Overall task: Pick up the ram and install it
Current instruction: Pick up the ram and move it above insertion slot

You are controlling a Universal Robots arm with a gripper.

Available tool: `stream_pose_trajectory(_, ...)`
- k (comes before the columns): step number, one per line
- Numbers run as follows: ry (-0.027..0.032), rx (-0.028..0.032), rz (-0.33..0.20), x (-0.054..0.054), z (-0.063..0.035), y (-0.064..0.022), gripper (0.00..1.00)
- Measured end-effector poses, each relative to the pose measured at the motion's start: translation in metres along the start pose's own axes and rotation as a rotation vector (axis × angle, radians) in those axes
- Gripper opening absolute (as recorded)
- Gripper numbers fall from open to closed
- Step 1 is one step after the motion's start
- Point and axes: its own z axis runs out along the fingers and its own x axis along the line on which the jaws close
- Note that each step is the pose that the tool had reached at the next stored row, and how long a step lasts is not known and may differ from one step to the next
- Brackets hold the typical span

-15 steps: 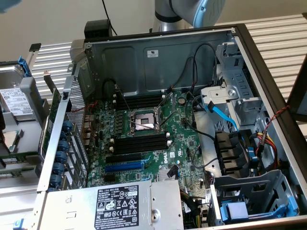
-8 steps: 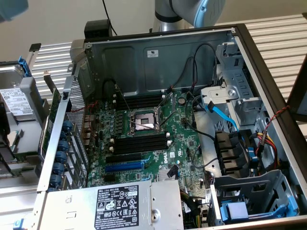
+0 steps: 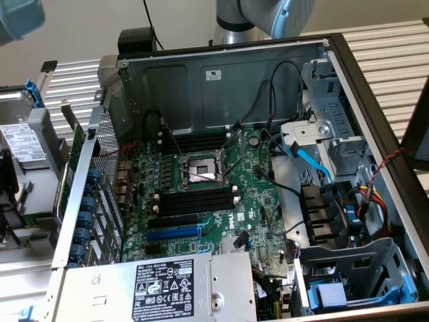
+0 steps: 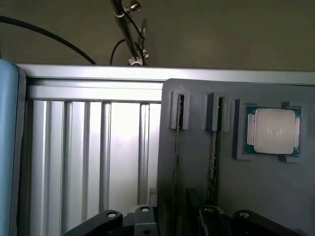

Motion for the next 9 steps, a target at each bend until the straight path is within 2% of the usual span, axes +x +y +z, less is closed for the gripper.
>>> stream_pose_trajectory(4, -0.0157, -0.0047, -0.003, 0.0000, 0.0035, -0.0001, 0.36)
stream_pose_trajectory(9, -0.0162, -0.0062, -0.003, 0.0010, 0.0071, -0.0001, 0.36)
